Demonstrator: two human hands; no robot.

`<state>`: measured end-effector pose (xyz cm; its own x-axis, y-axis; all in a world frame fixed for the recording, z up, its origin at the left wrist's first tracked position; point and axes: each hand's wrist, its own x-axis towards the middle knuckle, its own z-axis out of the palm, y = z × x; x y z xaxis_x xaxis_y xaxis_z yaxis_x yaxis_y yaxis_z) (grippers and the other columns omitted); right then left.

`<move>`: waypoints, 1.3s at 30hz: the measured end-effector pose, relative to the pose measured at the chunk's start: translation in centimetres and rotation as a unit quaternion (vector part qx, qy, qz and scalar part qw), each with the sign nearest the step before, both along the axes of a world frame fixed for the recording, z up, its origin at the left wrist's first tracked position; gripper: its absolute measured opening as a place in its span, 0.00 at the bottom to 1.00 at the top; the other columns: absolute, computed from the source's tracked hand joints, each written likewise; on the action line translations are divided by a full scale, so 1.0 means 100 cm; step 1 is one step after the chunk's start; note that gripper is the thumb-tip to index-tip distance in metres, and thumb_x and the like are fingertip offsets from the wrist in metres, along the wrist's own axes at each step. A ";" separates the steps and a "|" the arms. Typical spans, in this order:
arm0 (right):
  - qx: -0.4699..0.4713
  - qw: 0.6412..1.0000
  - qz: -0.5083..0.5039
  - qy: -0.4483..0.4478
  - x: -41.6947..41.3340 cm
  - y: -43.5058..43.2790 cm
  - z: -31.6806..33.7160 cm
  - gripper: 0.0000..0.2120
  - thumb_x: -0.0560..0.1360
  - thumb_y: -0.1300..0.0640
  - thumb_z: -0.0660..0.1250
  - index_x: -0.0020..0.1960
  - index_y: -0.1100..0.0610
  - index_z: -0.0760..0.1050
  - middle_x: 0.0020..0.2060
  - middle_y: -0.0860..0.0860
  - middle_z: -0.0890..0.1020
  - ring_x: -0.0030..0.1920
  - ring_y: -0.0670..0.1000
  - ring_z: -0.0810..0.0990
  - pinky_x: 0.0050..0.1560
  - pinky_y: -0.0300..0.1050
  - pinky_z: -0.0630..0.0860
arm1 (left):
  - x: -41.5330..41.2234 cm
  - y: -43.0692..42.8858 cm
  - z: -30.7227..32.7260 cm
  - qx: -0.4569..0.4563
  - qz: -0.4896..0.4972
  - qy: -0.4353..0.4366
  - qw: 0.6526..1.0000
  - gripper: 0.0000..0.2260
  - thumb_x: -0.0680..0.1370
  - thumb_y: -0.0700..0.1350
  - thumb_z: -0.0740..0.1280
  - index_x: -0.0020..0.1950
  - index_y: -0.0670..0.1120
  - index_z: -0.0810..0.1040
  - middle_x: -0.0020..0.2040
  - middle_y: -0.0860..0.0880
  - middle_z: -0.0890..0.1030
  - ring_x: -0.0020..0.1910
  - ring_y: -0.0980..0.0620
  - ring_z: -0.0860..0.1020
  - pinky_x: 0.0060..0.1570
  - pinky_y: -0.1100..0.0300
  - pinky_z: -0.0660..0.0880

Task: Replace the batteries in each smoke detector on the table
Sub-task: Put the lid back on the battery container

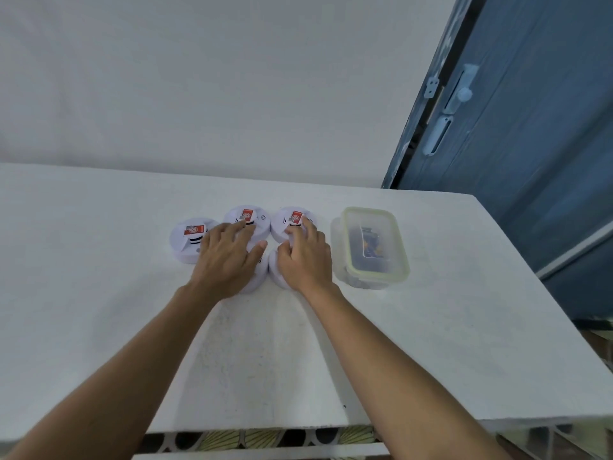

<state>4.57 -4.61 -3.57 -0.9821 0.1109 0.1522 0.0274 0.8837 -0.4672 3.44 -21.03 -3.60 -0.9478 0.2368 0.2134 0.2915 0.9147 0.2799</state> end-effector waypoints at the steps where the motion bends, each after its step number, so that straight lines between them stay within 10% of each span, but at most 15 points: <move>1: -0.002 1.000 0.000 0.003 0.000 0.000 0.000 0.20 0.80 0.54 0.59 0.71 0.56 0.71 0.77 0.56 0.64 0.71 0.60 0.67 0.66 0.53 0.65 | -0.001 -0.005 0.002 0.023 0.022 0.016 0.999 0.34 0.76 0.64 0.44 0.71 0.47 0.70 0.72 0.44 0.69 0.71 0.40 0.64 0.68 0.42 0.59; 11: -0.029 1.000 -0.007 0.011 -0.004 0.000 -0.004 0.20 0.78 0.54 0.61 0.69 0.56 0.71 0.75 0.55 0.67 0.73 0.58 0.65 0.69 0.54 0.66 | -0.016 -0.048 -0.003 -0.003 0.077 -0.126 0.989 0.60 0.56 0.84 0.54 0.80 0.52 0.44 0.80 0.45 0.44 0.78 0.36 0.45 0.72 0.36 0.42; 29: -0.003 0.999 -0.021 0.024 0.009 0.033 0.046 0.20 0.78 0.58 0.59 0.70 0.56 0.70 0.73 0.52 0.72 0.80 0.55 0.54 0.77 0.53 0.50 | -0.005 -0.032 -0.004 0.017 0.127 -0.078 0.989 0.59 0.58 0.82 0.57 0.79 0.51 0.47 0.80 0.47 0.47 0.78 0.39 0.44 0.72 0.35 0.46; 34: 0.066 0.983 -0.163 -0.062 0.014 0.070 0.059 0.25 0.77 0.44 0.58 0.73 0.46 0.67 0.80 0.50 0.56 0.80 0.60 0.42 0.71 0.75 0.39 | -0.008 -0.027 -0.004 0.003 0.117 -0.098 0.988 0.61 0.56 0.84 0.52 0.79 0.50 0.46 0.80 0.44 0.46 0.78 0.37 0.43 0.73 0.35 0.45; 39: 0.054 0.977 -0.123 -0.163 0.020 0.084 0.052 0.35 0.75 0.42 0.61 0.79 0.44 0.54 0.81 0.49 0.51 0.79 0.66 0.43 0.70 0.75 0.52 | -0.009 -0.026 -0.003 -0.019 0.113 -0.098 0.989 0.60 0.54 0.85 0.49 0.78 0.51 0.53 0.80 0.43 0.49 0.77 0.35 0.47 0.72 0.35 0.48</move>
<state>6.53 3.81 1.65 -0.9261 0.3504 -0.1399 0.3770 0.8755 -0.3023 2.57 -23.62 -3.86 -0.9997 0.0188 0.0157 0.0224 0.9610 0.2757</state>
